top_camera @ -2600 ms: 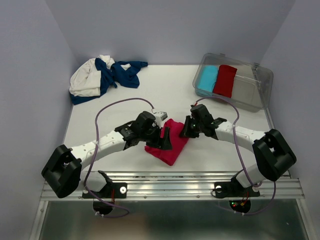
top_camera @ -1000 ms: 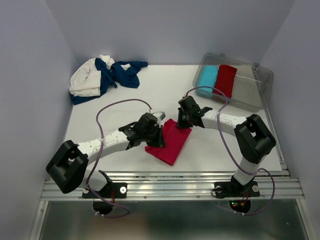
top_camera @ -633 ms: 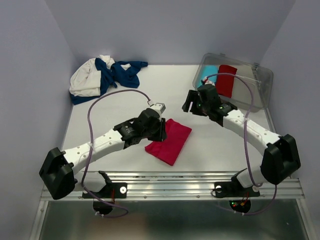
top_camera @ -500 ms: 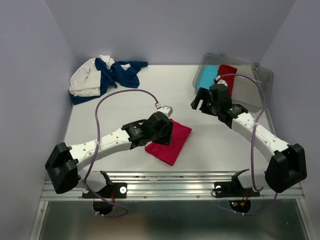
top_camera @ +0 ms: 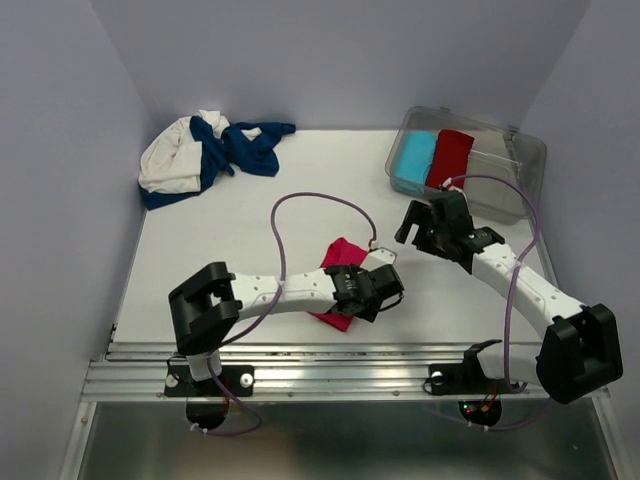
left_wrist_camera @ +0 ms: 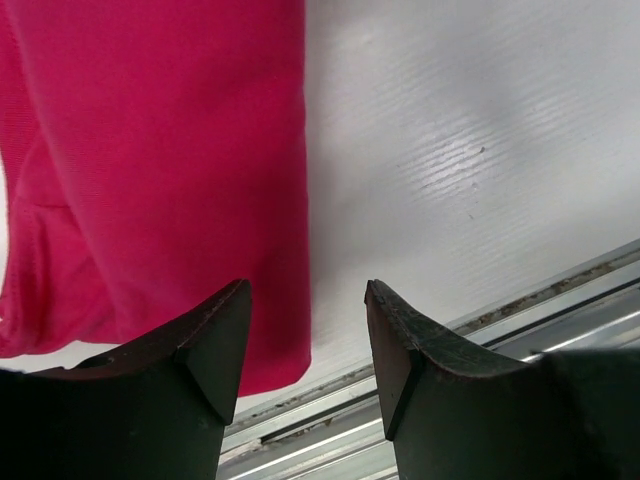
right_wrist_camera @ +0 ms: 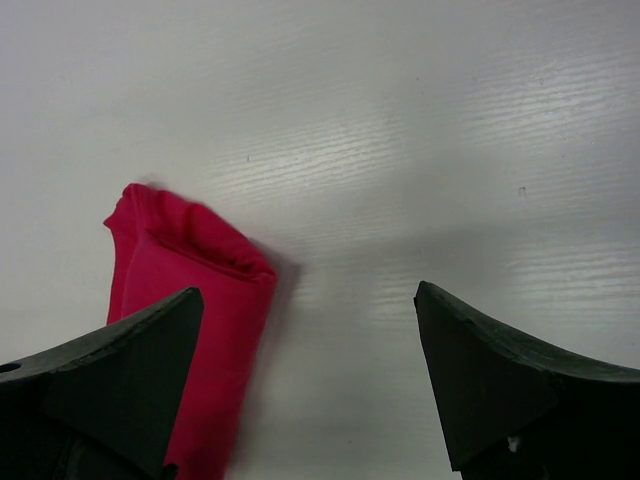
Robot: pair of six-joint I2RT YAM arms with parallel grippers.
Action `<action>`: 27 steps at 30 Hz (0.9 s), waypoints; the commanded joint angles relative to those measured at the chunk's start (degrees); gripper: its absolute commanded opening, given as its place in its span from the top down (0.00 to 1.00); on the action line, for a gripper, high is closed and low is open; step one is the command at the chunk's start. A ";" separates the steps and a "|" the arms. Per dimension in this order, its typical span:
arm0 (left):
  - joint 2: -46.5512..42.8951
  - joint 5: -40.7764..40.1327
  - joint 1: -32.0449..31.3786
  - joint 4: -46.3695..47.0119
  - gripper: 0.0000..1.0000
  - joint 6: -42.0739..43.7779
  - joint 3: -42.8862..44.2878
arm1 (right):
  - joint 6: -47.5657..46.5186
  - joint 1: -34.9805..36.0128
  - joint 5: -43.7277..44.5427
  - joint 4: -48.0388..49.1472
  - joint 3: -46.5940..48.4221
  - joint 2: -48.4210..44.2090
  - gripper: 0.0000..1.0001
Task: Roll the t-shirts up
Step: Roll the T-shirt to the center of the board.
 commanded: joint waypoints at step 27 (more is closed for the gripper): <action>10.05 -4.80 -1.31 0.83 1.00 0.67 0.96 | 0.72 -1.20 -1.80 -0.29 -3.09 -3.37 0.06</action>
